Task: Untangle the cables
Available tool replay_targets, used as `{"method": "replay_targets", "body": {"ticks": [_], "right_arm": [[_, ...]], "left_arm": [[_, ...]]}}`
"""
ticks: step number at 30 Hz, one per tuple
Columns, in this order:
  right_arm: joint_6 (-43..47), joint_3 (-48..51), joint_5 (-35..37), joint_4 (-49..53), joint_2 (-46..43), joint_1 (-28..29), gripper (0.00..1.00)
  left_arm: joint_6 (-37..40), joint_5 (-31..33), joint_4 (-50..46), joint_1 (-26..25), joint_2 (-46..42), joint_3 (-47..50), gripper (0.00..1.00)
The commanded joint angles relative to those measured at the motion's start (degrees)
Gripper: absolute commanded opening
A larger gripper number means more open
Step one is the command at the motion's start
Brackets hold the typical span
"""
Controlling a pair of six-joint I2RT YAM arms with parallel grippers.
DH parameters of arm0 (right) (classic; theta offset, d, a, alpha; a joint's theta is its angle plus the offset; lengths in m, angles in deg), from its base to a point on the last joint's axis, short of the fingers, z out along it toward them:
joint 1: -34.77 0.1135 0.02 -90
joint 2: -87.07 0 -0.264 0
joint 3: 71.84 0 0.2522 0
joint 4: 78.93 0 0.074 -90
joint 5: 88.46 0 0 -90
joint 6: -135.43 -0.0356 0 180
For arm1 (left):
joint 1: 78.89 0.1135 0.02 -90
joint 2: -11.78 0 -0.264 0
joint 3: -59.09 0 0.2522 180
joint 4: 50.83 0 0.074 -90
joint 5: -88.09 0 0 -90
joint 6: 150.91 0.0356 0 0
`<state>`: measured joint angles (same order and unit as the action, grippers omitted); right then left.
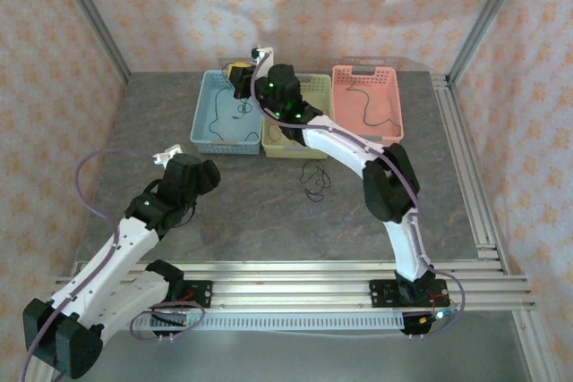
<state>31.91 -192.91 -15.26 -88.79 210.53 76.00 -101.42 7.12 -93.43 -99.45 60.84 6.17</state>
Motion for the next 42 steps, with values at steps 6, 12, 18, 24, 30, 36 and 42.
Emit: {"method": "replay_targets", "body": {"ticks": [6,12,18,24,30,36,42], "right_arm": [[-1.21,-10.72,3.31,4.36,10.74,0.43,0.32],[5.02,-1.47,4.43,9.44,0.85,0.87,0.55],[9.34,25.36,9.48,7.02,-20.35,0.78,0.59],[11.19,52.31,14.15,2.37,-37.52,0.34,0.52],[23.38,63.04,7.69,10.22,-45.41,0.34,0.45],[35.6,61.2,4.25,27.15,-46.74,0.34,0.46],[40.69,58.52,8.96,38.56,-44.22,0.34,0.46]], "left_arm": [[0.95,-0.61,0.32,1.13,-2.47,1.88,0.78],[1.66,-2.31,1.74,1.32,-2.68,1.81,0.78],[2.25,-2.68,2.52,1.37,-2.65,1.82,0.78],[2.76,-3.45,2.13,1.47,-3.41,2.51,0.78],[3.38,-3.91,1.29,1.48,-3.7,1.98,0.78],[3.6,-3.94,1.26,1.55,-3.79,1.91,0.78],[3.6,-4.25,1.4,1.48,-3.71,1.89,0.78]]}}
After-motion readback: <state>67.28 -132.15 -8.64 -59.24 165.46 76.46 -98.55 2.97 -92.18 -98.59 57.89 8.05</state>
